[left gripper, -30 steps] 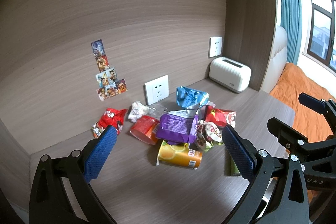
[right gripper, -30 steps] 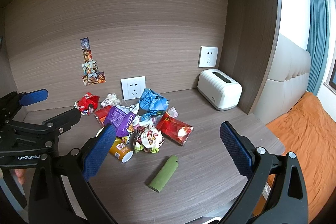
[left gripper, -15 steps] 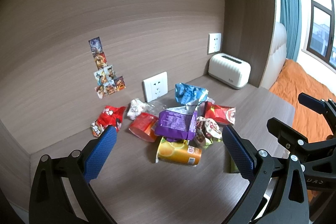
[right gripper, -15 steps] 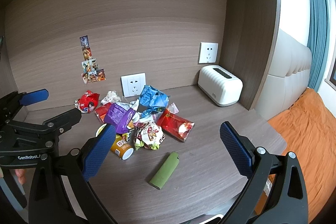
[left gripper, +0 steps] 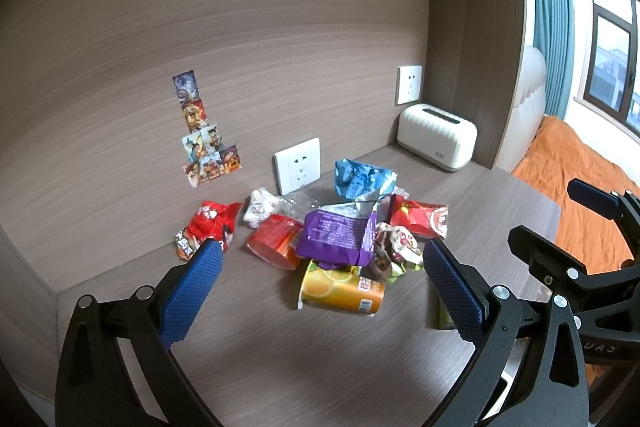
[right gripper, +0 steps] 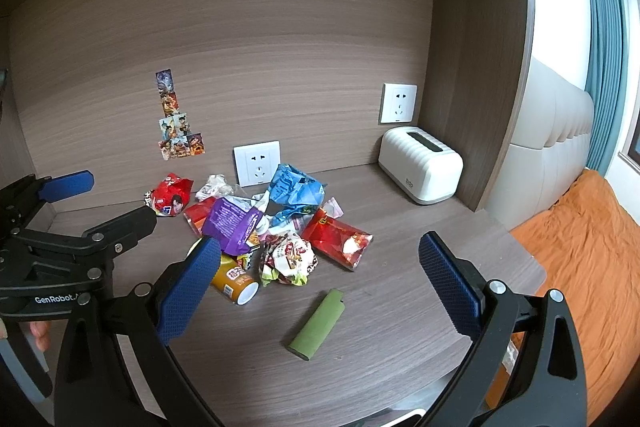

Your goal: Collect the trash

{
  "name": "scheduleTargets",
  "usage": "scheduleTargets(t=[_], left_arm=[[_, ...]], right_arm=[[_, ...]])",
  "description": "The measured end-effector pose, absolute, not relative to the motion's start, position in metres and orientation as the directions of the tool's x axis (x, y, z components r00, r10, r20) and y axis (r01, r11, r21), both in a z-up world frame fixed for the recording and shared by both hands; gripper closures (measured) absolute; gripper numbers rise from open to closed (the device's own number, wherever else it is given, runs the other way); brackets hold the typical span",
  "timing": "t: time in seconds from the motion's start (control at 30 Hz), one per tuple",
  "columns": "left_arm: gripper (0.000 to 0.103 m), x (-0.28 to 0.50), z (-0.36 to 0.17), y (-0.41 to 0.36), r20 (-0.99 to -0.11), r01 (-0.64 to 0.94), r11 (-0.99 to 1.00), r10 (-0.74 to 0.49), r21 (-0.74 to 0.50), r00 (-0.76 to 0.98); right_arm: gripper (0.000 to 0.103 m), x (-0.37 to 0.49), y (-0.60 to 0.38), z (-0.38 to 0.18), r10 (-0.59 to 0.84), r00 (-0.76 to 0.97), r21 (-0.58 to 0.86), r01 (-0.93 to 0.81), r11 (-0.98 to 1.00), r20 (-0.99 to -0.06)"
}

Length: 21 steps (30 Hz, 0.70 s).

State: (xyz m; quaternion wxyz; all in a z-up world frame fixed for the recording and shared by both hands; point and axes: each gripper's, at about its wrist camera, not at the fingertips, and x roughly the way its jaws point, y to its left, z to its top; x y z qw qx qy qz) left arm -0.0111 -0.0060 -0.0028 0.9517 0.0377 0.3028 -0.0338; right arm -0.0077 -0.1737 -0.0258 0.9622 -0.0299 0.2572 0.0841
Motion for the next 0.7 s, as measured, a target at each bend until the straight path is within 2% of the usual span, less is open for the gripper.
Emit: scheduleTargets(t=[0.43, 0.7], left_arm=[[0.005, 0.014, -0.014, 0.005, -0.593, 0.116, 0.993, -0.082, 0.018, 0.801], [0.005, 0.083, -0.06, 0.006, -0.677, 0.135, 0.991, -0.096, 0.005, 0.729]], right_arm=[[0.004, 0.011, -0.167, -0.037, 0.145, 0.837, -0.035, -0.192, 0.981, -0.528], [0.004, 0.059, -0.143, -0.088, 0.093, 0.786, -0.105, -0.197, 0.975, -0.611]])
